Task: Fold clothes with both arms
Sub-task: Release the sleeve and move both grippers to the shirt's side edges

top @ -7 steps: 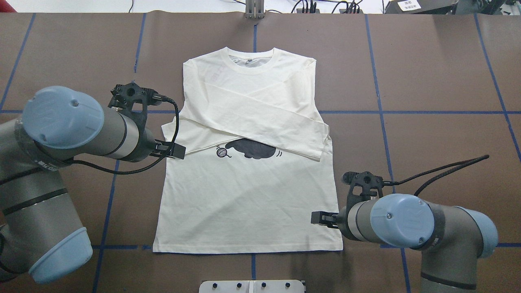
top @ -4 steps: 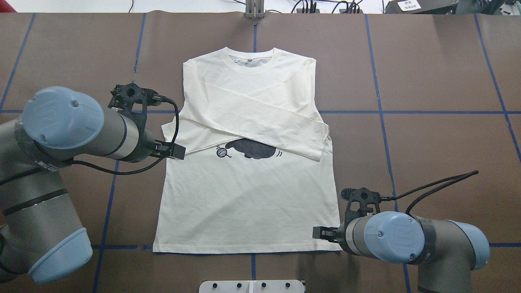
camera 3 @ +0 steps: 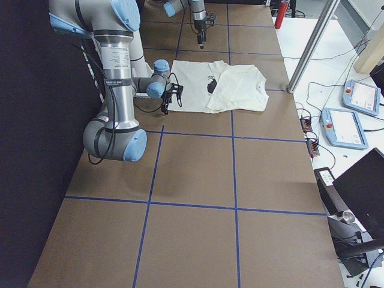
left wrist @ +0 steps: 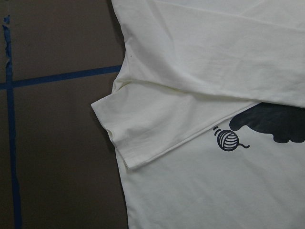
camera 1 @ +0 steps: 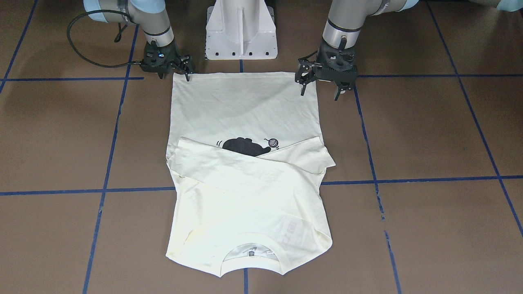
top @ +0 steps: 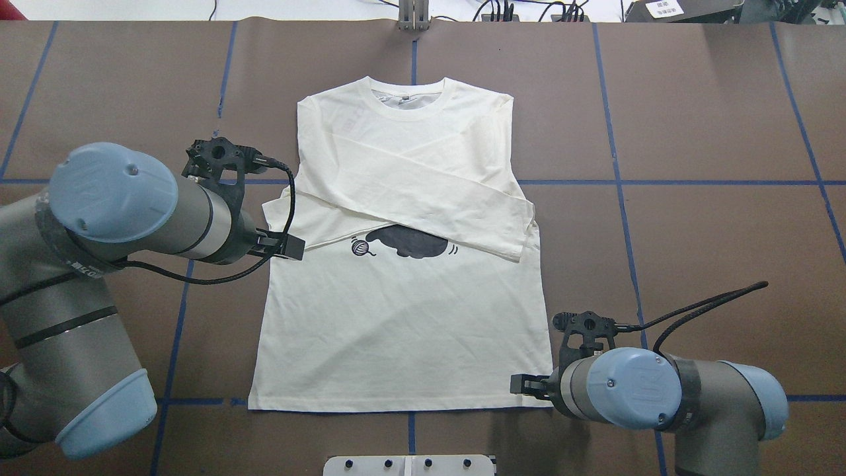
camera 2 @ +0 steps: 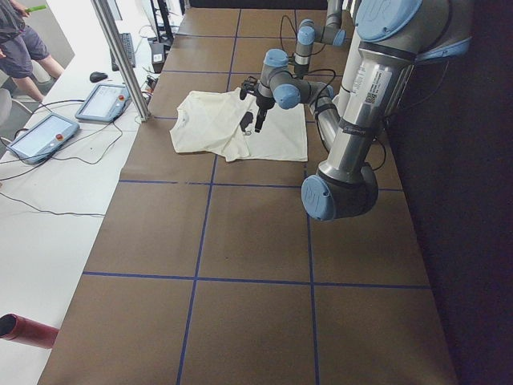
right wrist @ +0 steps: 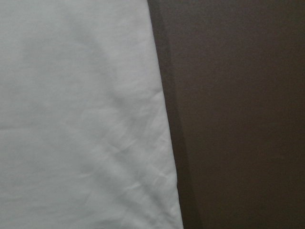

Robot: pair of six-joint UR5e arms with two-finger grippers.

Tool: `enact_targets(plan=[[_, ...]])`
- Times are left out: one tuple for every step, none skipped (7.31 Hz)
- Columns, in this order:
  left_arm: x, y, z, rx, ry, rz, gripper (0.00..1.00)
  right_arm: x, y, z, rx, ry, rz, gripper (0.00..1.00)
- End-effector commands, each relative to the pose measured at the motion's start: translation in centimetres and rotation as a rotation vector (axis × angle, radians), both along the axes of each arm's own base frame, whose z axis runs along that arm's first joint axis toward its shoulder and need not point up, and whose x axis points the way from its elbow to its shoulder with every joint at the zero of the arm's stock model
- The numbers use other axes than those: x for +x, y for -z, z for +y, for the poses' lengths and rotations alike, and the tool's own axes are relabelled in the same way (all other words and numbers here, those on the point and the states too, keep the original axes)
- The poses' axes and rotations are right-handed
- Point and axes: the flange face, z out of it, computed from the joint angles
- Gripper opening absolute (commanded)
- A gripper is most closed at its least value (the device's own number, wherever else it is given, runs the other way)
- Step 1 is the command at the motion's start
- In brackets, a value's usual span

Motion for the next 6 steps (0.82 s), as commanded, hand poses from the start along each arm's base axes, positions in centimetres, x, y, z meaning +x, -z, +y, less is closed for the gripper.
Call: enact_targets(plan=[[0.0, 0.17, 0.01, 0.002, 0.0, 0.003, 1.0, -0.11, -0.17, 0.13, -0.009, 0.008, 0.002, 0.89], [-0.06, 0.17, -0.05, 0.002, 0.001, 0.003, 1.0, -0.37, -0.46, 0.41, -0.01, 0.015, 0.008, 0.87], [-0.12, 0.17, -0.11, 0.002, 0.003, 0.003, 1.0, -0.37, -0.46, 0.42, -0.011, 0.016, 0.008, 0.72], [-0.11, 0.25, -0.12, 0.003, 0.003, 0.004, 1.0, -0.39, -0.44, 0.57, -0.022, 0.026, 0.006, 0.46], [-0.21, 0.31, -0.15, 0.004, 0.004, 0.005, 1.0, -0.26, -0.38, 0.55, -0.022, 0.028, 0.004, 0.2], [-0.21, 0.33, -0.15, 0.005, 0.004, 0.007, 1.0, -0.13, -0.17, 0.49, -0.022, 0.027, 0.0, 0.0]])
